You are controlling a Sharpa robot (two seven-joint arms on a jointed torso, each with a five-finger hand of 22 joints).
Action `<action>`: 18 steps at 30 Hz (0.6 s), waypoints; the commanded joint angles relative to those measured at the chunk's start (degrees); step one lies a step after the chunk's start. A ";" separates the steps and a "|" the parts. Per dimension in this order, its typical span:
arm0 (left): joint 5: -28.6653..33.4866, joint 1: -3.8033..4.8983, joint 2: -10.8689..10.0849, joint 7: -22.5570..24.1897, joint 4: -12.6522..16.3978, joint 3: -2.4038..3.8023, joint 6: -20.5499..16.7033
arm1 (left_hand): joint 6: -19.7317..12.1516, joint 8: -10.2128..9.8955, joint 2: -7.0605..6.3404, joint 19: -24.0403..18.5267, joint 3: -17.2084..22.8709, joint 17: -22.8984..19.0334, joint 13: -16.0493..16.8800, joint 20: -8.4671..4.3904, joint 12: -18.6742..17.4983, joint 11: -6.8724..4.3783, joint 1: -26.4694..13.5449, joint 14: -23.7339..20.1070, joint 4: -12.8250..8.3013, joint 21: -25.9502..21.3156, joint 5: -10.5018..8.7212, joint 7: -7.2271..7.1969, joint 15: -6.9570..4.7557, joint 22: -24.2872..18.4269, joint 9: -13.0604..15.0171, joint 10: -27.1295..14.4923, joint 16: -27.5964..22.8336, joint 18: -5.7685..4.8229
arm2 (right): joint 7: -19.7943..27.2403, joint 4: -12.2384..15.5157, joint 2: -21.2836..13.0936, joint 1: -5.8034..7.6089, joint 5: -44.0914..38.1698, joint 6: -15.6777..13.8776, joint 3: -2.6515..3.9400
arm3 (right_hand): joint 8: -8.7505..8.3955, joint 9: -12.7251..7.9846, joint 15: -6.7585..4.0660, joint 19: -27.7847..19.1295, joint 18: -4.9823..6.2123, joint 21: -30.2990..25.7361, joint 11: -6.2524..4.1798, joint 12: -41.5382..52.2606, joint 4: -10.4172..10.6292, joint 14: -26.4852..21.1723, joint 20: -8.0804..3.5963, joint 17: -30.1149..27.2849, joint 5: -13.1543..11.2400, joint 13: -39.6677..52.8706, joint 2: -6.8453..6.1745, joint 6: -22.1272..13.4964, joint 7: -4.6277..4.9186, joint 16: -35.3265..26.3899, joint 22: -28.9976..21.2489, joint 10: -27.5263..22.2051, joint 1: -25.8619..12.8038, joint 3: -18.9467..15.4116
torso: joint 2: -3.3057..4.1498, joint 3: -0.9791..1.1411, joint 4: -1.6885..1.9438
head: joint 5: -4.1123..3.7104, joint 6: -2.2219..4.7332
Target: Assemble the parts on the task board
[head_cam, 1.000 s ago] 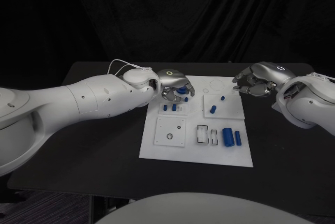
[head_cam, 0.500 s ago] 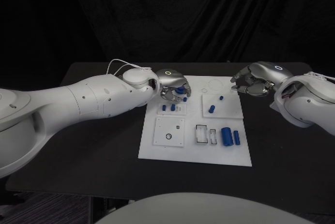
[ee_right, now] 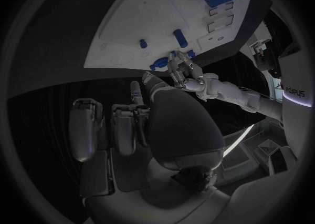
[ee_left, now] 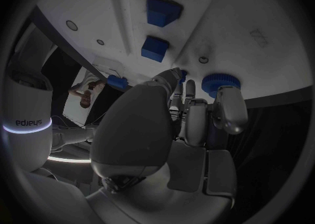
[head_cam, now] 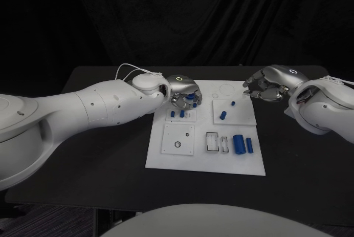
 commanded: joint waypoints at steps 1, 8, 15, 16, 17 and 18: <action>-0.25 -0.15 0.36 0.35 -0.26 0.05 0.85 | -0.07 0.13 0.44 0.33 -0.10 0.00 0.13 0.02 0.32 0.04 -0.15 0.32 -0.37 0.27 0.20 -0.40 0.08 9.08 0.12 0.48 0.10 -1.16 | -0.03 0.16 -0.08 -0.09 -0.03 -0.76 0.04 | -0.12 -0.04 0.24 2.21 0.84 0.15 0.26 0.01 -0.35 6.05 0.07 15.10 0.19 11.31 0.38 0.34 0.01 0.17 12.78 3.07 0.03 0.09 | -0.03 0.05 0.04 | -0.14 0.00; -0.25 -0.30 0.84 0.61 -0.76 0.05 0.61 | 0.12 0.24 0.79 0.37 0.15 0.02 0.46 -0.01 0.67 -0.05 -0.03 0.33 -0.62 0.33 0.29 -0.49 0.05 9.10 0.30 1.02 0.11 -1.18 | -0.17 0.33 -0.18 -0.09 -0.03 -0.68 0.04 | -0.12 -0.03 0.23 2.19 0.85 0.10 0.25 -0.06 -0.43 6.05 0.06 15.10 0.20 11.23 0.40 0.43 0.02 0.17 12.76 3.02 0.01 0.13 | 0.00 0.03 0.11 | -0.34 0.00; -0.25 -0.44 1.09 0.80 -1.14 0.05 0.28 | 0.62 0.51 1.16 0.35 0.40 -0.14 0.77 -0.08 0.98 -0.22 0.01 0.24 -0.85 0.33 0.40 -0.30 -0.06 9.10 0.57 1.61 0.04 -1.17 | -0.31 0.42 -0.25 -0.09 -0.03 -0.56 0.04 | -0.12 -0.03 0.23 2.19 0.85 0.10 0.25 -0.06 -0.43 6.05 0.06 15.10 0.20 11.23 0.40 0.43 0.02 0.17 12.76 3.02 0.01 0.13 | 0.01 0.02 0.11 | -0.35 0.00; -0.25 -0.46 1.10 0.89 -1.17 0.05 0.14 | 0.76 0.58 1.22 0.45 0.44 -0.07 0.82 -0.09 1.03 -0.26 0.00 0.28 -0.89 0.49 0.41 -0.24 -0.08 9.15 0.62 1.72 0.07 -1.21 | -0.33 0.43 -0.26 -0.09 -0.03 -0.54 0.04 | -0.12 -0.03 0.23 2.19 0.85 0.10 0.25 -0.06 -0.43 6.05 0.06 15.10 0.20 11.23 0.40 0.43 0.02 0.17 12.76 3.02 0.01 0.13 | 0.02 0.03 0.10 | -0.35 0.00; -0.25 -0.47 1.10 0.97 -1.18 0.05 -0.03 | 1.20 0.82 1.40 0.54 0.54 -0.01 0.98 -0.15 1.25 -0.51 0.03 0.33 -1.02 0.64 0.42 0.02 -0.20 9.19 0.80 2.17 0.10 -1.23 | -0.34 0.43 -0.26 -0.09 -0.03 -0.52 0.04 | -0.12 -0.03 0.23 2.19 0.85 0.10 0.25 -0.06 -0.43 6.05 0.06 15.10 0.20 11.23 0.40 0.43 0.02 0.17 12.76 3.02 0.01 0.13 | 0.03 0.04 0.11 | -0.36 0.00; -0.25 -0.49 1.11 1.10 -1.19 0.05 -0.27 | 2.20 1.34 1.69 0.69 0.67 0.15 1.23 -0.31 1.53 -0.96 0.08 0.45 -1.25 0.91 0.48 0.56 -0.48 9.27 1.13 2.82 0.18 -1.27 | -0.36 0.43 -0.26 -0.09 -0.03 -0.49 0.04 | -0.12 -0.03 0.23 2.19 0.85 0.10 0.25 -0.06 -0.43 6.05 0.06 15.10 0.20 11.23 0.40 0.43 0.02 0.17 12.76 3.02 0.01 0.13 | 0.03 0.04 0.14 | -0.38 0.00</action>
